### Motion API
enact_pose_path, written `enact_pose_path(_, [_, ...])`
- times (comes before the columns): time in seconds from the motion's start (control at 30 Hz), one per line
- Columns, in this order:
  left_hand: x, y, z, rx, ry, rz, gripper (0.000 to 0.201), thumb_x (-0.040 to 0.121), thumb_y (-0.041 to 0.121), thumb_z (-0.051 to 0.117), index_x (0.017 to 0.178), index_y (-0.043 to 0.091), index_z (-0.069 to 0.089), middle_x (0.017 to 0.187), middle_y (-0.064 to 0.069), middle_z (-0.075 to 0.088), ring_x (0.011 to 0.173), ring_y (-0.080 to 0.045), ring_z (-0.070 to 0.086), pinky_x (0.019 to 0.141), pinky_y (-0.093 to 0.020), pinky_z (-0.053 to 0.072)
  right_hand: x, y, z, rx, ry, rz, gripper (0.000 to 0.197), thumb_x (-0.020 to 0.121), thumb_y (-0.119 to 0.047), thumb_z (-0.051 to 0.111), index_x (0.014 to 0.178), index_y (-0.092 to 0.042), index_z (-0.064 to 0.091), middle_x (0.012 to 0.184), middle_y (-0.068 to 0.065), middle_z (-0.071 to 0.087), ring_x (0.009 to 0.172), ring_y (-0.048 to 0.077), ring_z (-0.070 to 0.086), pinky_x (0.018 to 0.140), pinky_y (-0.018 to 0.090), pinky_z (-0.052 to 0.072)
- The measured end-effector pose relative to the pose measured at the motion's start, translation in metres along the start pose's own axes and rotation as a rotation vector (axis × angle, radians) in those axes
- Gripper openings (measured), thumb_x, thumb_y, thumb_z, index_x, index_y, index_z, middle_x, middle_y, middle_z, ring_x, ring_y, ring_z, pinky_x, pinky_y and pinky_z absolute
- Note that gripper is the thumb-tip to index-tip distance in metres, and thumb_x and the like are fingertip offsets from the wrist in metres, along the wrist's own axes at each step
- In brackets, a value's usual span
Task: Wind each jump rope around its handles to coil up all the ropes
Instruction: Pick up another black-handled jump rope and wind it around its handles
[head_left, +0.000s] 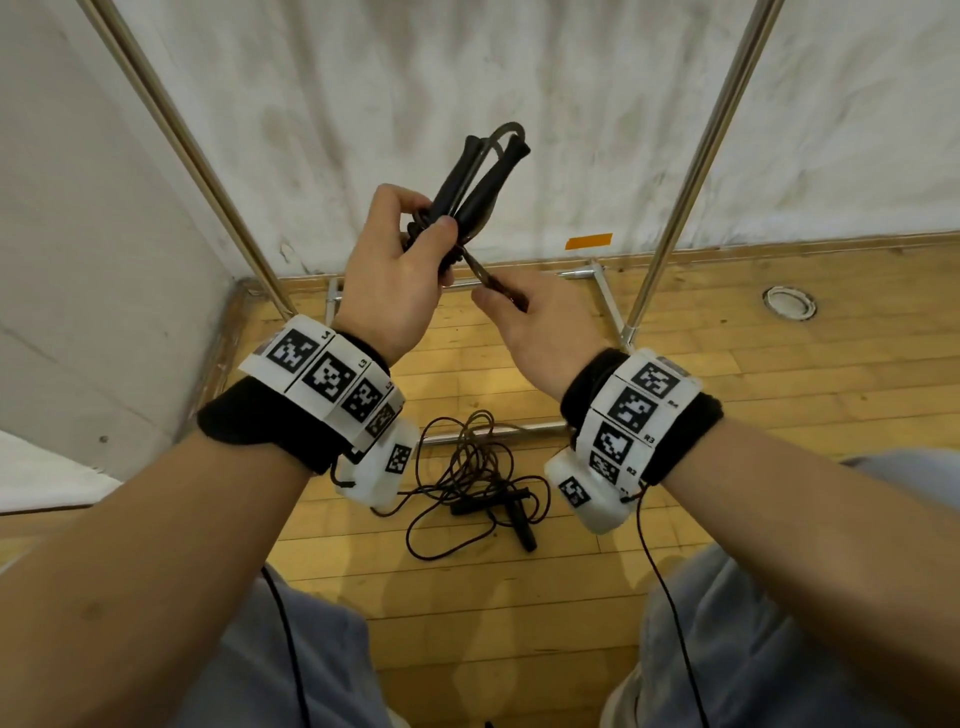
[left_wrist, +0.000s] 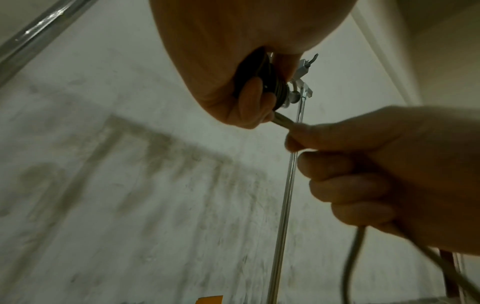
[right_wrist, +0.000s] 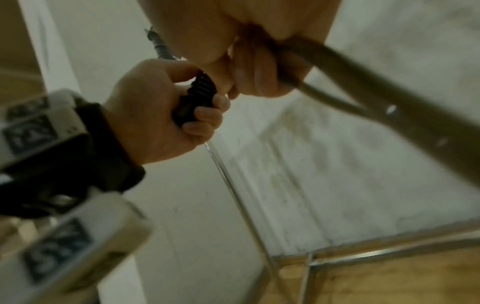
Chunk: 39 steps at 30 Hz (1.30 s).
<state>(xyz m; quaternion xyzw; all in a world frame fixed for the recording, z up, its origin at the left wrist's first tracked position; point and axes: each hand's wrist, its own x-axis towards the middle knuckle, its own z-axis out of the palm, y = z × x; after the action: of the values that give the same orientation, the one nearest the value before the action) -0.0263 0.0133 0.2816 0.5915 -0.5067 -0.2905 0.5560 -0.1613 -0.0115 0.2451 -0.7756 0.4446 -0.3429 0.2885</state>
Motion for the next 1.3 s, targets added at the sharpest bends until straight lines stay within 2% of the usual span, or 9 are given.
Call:
enact_pose_path(0.2, [-0.013,0.003,0.012,0.062,-0.178,0.042,0.011,0.094,0.027,0.051,0.098,0.02,0.045,0.066,0.002,0.058,0.047,-0.002,0.05,0.047,-0.017,0.036,0.018,0.019,-0.004,-0.464,0.054,0.077,0.026,0.099,-0.024,0.038,0.1,-0.014,0.061,0.09,0.001,0.056,0.074,0.015,0.046,0.069,0.024,0.03])
enact_pose_path(0.33, [-0.018,0.014,0.016,0.003,-0.252,0.085,0.014,0.091,0.026,0.052,0.099,0.016,0.045,0.06,0.005,0.057,0.043,-0.001,0.05,0.044,-0.011,0.036,0.019,0.008,0.002,0.206,-0.185,0.187,0.027,0.094,-0.01,0.048,0.07,-0.022,0.053,0.066,-0.01,0.057,0.065,0.009,0.051,0.068,0.03,0.043])
enact_pose_path(0.4, [-0.014,0.017,0.01,-0.021,-0.23,0.065,0.012,0.092,0.024,0.052,0.098,0.016,0.045,0.058,0.005,0.057,0.042,-0.004,0.05,0.043,-0.015,0.037,0.013,0.004,0.001,0.499,-0.402,0.241,0.021,0.094,-0.018,0.053,0.075,-0.02,0.062,0.067,-0.007,0.066,0.068,0.012,0.057,0.067,0.032,0.046])
enact_pose_path(0.47, [-0.007,0.017,0.0,-0.033,-0.199,0.025,0.008,0.094,0.023,0.051,0.097,0.017,0.046,0.059,0.005,0.057,0.042,-0.007,0.049,0.041,-0.017,0.036,0.01,0.004,-0.001,0.42,-0.494,0.219,0.023,0.096,-0.031,0.049,0.084,-0.025,0.067,0.075,-0.005,0.071,0.072,0.009,0.058,0.067,0.029,0.045])
enact_pose_path(0.63, [0.005,0.009,-0.022,0.174,-0.119,0.103,0.011,0.095,0.026,0.051,0.105,0.022,0.054,0.065,0.012,0.059,0.054,-0.005,0.053,0.054,-0.023,0.041,0.015,0.004,-0.003,0.355,-0.257,0.221,0.026,0.1,-0.03,0.039,0.084,-0.019,0.055,0.058,-0.005,0.045,0.057,0.015,0.045,0.066,0.039,0.045])
enact_pose_path(0.77, [0.01,0.001,-0.03,0.493,-0.015,0.187,0.028,0.094,0.035,0.053,0.118,0.021,0.049,0.087,0.013,0.058,0.077,-0.01,0.058,0.069,-0.026,0.043,0.016,-0.003,-0.006,0.101,-0.107,0.036,0.036,0.098,-0.034,0.042,0.066,-0.02,0.048,0.057,-0.009,0.04,0.05,0.006,0.037,0.052,0.02,0.032])
enact_pose_path(0.93, [0.01,-0.011,-0.026,0.677,-0.02,0.156,0.036,0.094,0.036,0.054,0.123,0.018,0.042,0.094,0.007,0.052,0.077,-0.018,0.052,0.07,-0.029,0.038,0.011,-0.008,-0.012,-0.049,-0.149,-0.04,0.045,0.1,-0.036,0.036,0.061,-0.013,0.039,0.054,-0.002,0.036,0.049,0.011,0.033,0.048,0.02,0.027])
enact_pose_path(1.17, [0.016,-0.028,-0.015,0.695,-0.05,0.057,0.039,0.093,0.037,0.055,0.121,0.015,0.039,0.09,0.005,0.052,0.073,-0.021,0.054,0.065,-0.032,0.042,0.009,-0.014,-0.017,-0.194,-0.318,0.002,0.036,0.099,-0.031,0.041,0.072,-0.013,0.058,0.058,-0.006,0.047,0.052,0.008,0.043,0.046,0.01,0.033])
enact_pose_path(1.3, [0.018,-0.036,-0.015,0.749,-0.09,0.011,0.043,0.095,0.039,0.051,0.13,0.016,0.04,0.108,-0.005,0.062,0.089,-0.026,0.059,0.076,-0.036,0.048,0.006,-0.011,-0.023,-0.307,-0.347,-0.031,0.031,0.098,-0.03,0.04,0.082,-0.013,0.061,0.062,-0.006,0.051,0.054,0.009,0.045,0.049,0.021,0.03])
